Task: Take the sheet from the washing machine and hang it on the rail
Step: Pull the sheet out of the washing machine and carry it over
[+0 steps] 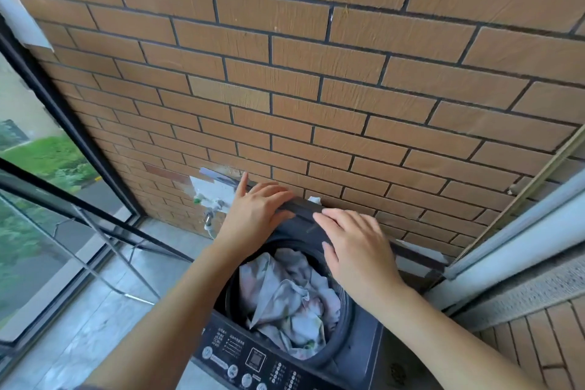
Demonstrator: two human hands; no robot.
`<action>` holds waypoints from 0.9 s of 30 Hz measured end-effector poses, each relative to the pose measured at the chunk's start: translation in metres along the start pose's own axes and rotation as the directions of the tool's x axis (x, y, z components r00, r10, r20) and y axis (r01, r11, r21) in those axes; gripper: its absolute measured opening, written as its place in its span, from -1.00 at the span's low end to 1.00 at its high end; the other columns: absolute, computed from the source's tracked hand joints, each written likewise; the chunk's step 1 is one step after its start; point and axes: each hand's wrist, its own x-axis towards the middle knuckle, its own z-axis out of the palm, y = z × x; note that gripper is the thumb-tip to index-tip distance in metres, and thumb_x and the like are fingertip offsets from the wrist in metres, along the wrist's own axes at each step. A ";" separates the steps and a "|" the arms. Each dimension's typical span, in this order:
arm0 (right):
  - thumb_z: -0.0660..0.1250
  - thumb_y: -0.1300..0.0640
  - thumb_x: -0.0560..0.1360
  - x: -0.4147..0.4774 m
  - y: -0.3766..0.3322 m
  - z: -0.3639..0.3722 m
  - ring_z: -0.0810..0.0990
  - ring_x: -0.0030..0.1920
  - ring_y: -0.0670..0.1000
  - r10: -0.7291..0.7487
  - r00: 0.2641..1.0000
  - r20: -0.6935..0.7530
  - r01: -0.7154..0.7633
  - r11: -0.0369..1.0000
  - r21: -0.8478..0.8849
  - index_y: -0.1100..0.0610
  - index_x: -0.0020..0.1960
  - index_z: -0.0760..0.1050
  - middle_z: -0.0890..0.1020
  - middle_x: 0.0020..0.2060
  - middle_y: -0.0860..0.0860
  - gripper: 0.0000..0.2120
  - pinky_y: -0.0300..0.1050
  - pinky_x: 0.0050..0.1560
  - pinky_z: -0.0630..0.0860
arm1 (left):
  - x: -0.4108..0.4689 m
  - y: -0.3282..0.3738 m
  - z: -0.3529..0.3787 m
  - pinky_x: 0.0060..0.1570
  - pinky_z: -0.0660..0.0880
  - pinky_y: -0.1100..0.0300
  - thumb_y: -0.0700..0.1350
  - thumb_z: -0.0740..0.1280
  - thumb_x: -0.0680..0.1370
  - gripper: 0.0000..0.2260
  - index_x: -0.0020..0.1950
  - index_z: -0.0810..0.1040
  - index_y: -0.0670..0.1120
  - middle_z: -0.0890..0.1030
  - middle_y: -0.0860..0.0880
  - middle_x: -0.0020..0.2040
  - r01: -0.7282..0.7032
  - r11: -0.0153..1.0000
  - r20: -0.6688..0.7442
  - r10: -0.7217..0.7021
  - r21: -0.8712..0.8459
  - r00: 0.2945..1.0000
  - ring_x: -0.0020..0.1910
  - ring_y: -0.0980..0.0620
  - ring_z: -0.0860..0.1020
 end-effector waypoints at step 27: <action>0.13 0.10 0.57 0.102 0.107 0.003 -0.14 0.53 0.01 0.136 0.987 0.084 -0.120 0.978 -0.173 0.08 0.54 -0.10 -0.09 0.54 -0.03 -0.36 0.11 0.44 -0.28 | 0.150 0.008 0.029 0.43 -0.16 -0.18 -0.14 0.12 0.58 -0.34 0.53 -0.25 -0.02 -0.23 -0.05 0.54 0.042 0.961 0.282 -0.121 0.272 0.952 0.51 -0.04 -0.26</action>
